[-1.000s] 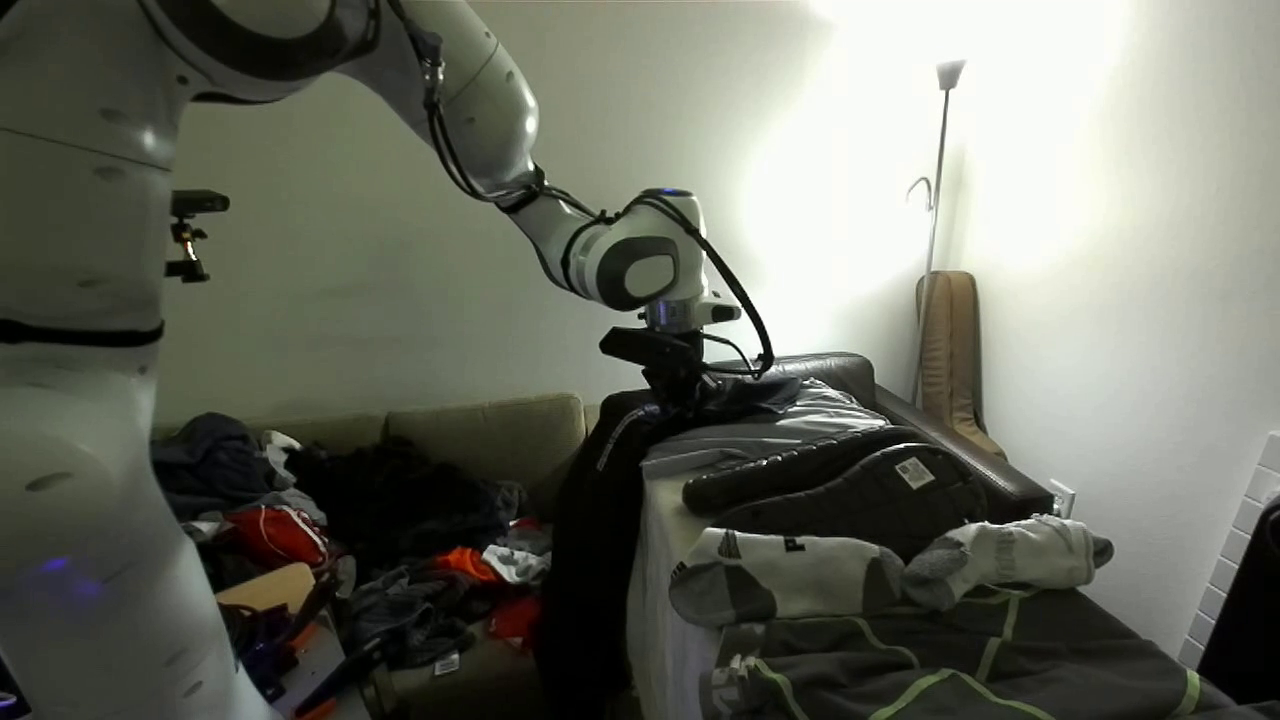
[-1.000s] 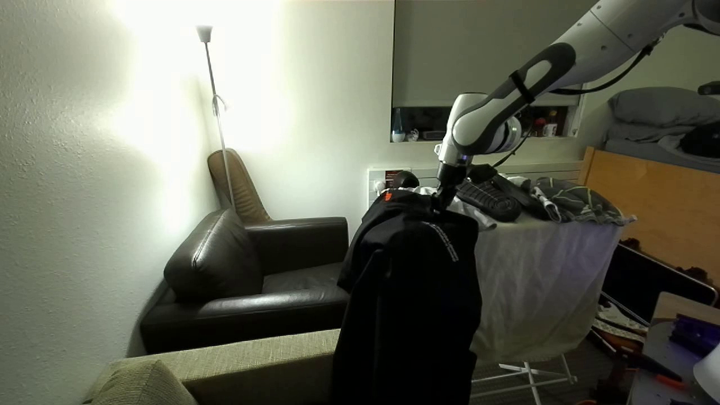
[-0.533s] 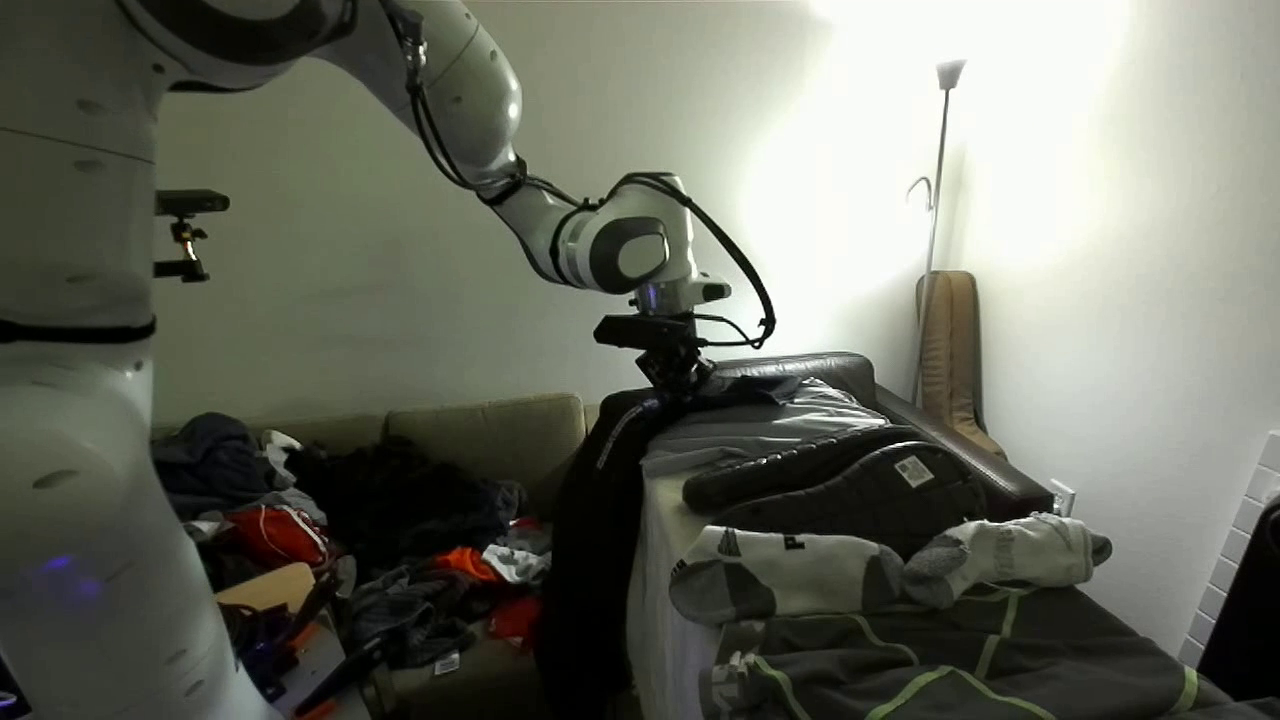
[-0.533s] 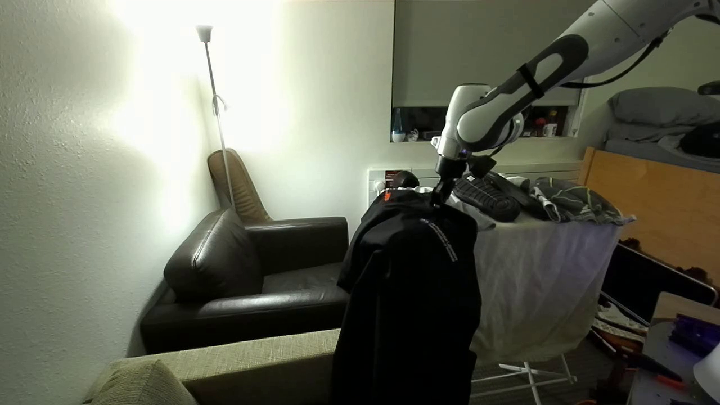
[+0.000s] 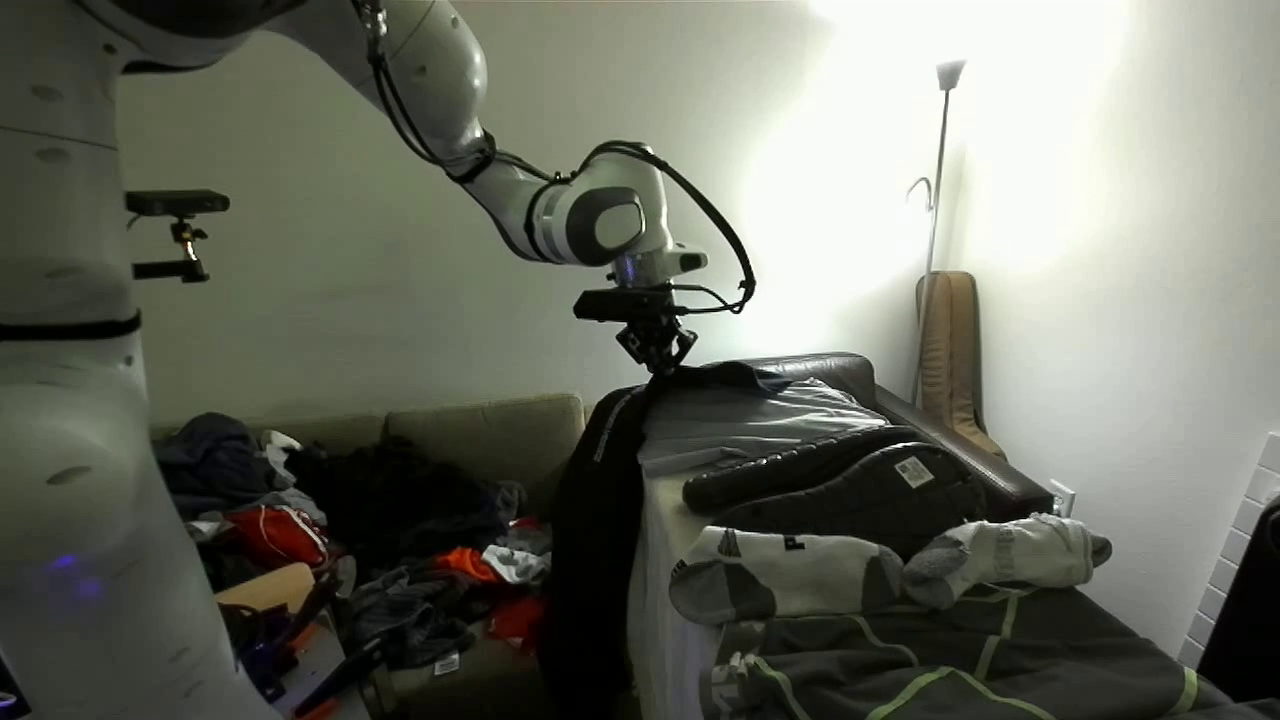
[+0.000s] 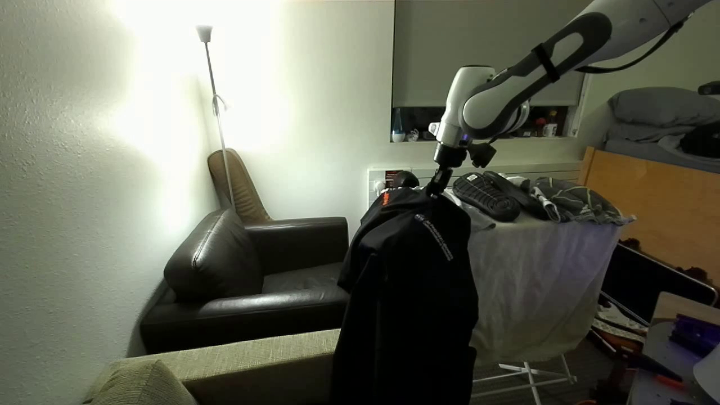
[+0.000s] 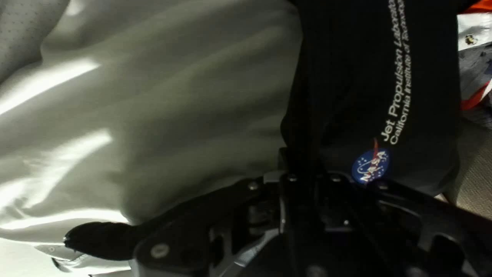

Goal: Put the black shirt on the sofa.

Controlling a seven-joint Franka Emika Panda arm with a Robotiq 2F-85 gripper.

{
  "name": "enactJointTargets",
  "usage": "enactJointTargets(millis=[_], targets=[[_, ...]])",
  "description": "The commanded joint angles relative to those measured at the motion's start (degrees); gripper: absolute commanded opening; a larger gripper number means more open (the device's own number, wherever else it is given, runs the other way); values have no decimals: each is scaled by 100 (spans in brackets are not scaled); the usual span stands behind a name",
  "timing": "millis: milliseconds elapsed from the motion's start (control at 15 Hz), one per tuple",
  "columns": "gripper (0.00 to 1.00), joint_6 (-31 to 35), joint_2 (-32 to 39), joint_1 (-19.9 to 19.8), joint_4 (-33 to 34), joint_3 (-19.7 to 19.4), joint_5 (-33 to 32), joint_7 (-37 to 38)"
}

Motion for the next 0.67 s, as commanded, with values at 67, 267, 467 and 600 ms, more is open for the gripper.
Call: enactJointTargets(millis=[67, 267, 467, 600], targets=[[2, -328, -429, 160, -126, 87, -173, -13], [2, -481, -477, 282, -105, 160, -190, -82], [2, -589, -481, 408, -106, 284, -137, -218], [2, -602, -472, 486, -106, 366, -119, -285]])
